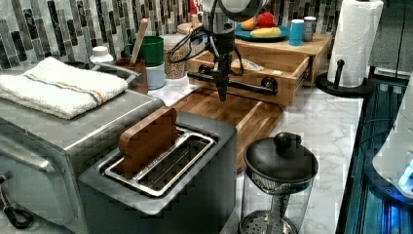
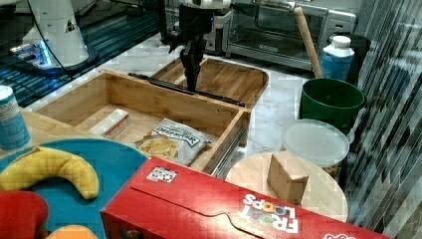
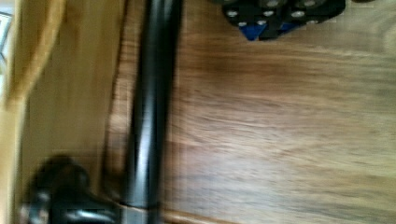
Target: Close the drawer.
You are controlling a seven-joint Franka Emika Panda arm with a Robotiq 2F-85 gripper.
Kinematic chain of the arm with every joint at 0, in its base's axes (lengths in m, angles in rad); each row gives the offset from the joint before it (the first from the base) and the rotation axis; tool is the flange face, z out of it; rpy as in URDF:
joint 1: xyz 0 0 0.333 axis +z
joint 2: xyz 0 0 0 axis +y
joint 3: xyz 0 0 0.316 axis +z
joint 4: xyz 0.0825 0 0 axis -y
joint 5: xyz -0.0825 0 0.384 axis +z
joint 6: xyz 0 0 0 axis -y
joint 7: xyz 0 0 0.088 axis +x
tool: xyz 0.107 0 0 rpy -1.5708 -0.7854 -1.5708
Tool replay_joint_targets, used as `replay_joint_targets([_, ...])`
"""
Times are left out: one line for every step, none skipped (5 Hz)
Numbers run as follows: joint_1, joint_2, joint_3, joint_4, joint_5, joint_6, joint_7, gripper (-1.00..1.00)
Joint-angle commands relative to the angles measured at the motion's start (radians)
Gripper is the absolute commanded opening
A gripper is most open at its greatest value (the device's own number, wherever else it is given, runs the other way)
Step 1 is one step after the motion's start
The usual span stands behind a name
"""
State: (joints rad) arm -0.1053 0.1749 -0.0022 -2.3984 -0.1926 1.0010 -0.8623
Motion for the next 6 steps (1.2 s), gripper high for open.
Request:
replay_joint_targets([-0.113, 0.004, -0.015, 0.062, 0.04, 0.027, -0.225, -1.0])
replay_joint_targets([-0.157, 0.009, -0.028, 0.098, 0.093, 0.02, -0.326, -1.0])
replay_joint_targets([-0.199, 0.059, -0.055, 0.144, 0.145, 0.056, -0.442, -1.0])
replay_joint_targets([-0.246, 0.09, -0.077, 0.174, 0.196, 0.095, -0.517, -1.0])
replay_joint_targets([-0.296, 0.092, -0.095, 0.175, 0.191, 0.132, -0.53, -1.0])
replay_joint_targets([-0.202, 0.106, -0.256, 0.233, 0.268, 0.074, -0.634, -1.0])
